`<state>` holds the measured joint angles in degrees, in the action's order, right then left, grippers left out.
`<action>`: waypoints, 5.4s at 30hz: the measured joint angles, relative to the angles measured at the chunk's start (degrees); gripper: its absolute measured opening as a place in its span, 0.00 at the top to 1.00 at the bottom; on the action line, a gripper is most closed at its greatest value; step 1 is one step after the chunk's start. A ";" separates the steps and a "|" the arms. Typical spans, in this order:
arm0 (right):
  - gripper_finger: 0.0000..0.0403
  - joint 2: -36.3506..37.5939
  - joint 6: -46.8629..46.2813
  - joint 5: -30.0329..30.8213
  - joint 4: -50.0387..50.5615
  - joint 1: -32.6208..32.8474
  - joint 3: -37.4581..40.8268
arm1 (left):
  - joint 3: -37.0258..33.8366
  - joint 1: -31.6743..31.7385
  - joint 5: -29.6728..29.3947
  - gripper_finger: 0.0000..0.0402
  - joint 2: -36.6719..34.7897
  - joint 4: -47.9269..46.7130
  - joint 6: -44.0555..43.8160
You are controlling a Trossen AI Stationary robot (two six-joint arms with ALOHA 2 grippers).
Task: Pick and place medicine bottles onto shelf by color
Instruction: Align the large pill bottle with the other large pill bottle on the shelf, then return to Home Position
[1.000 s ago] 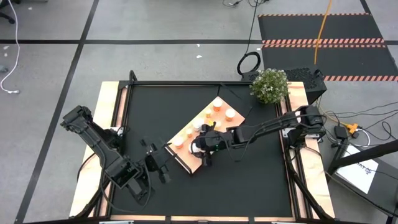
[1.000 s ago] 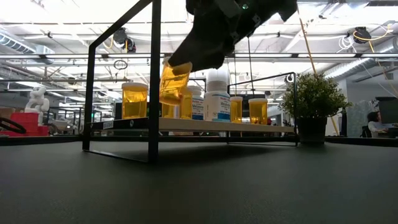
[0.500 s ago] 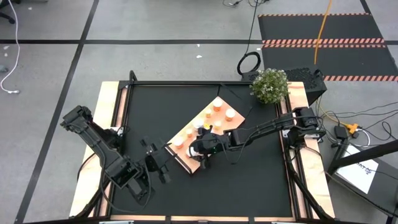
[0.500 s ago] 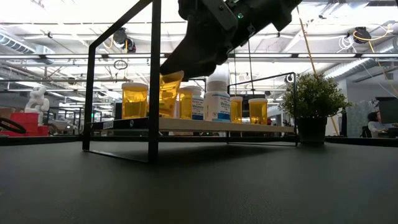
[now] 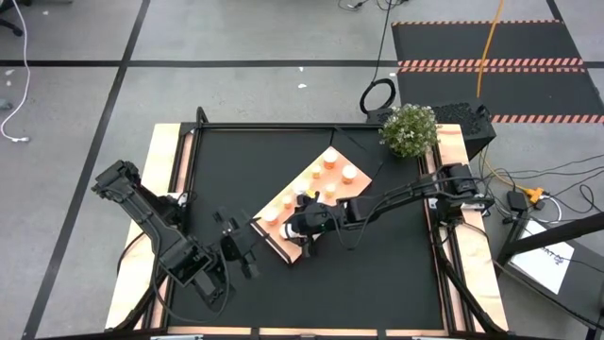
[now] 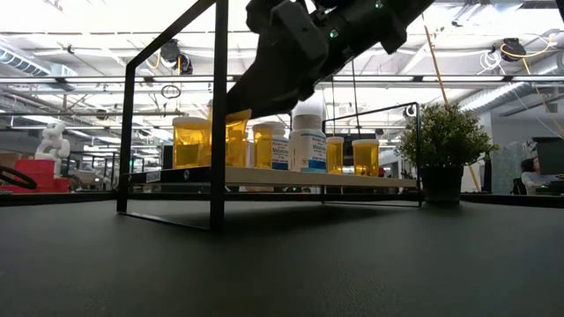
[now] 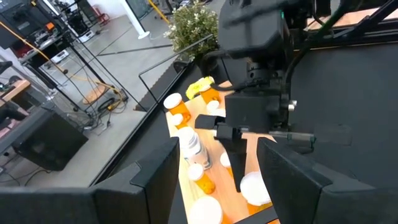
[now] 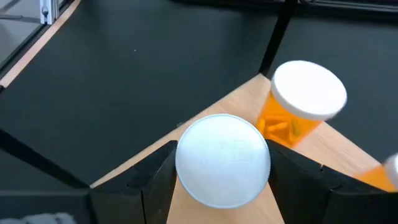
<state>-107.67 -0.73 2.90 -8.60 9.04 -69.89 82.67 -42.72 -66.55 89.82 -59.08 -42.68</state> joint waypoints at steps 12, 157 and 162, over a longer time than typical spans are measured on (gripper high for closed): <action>0.40 -0.94 0.26 0.25 -1.24 0.04 0.02 | -0.02 0.00 0.02 0.46 0.02 3.72 4.27; 1.00 107.51 8.31 -5.20 7.01 -8.75 69.03 | -73.72 24.81 40.42 0.95 -63.32 75.84 52.07; 1.00 107.51 8.64 -2.25 7.16 -8.74 69.03 | -73.72 24.81 40.39 0.95 -64.66 75.65 52.68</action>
<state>-0.17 7.91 0.64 -1.44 0.30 -0.86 8.95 -17.91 -26.15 25.17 16.58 10.00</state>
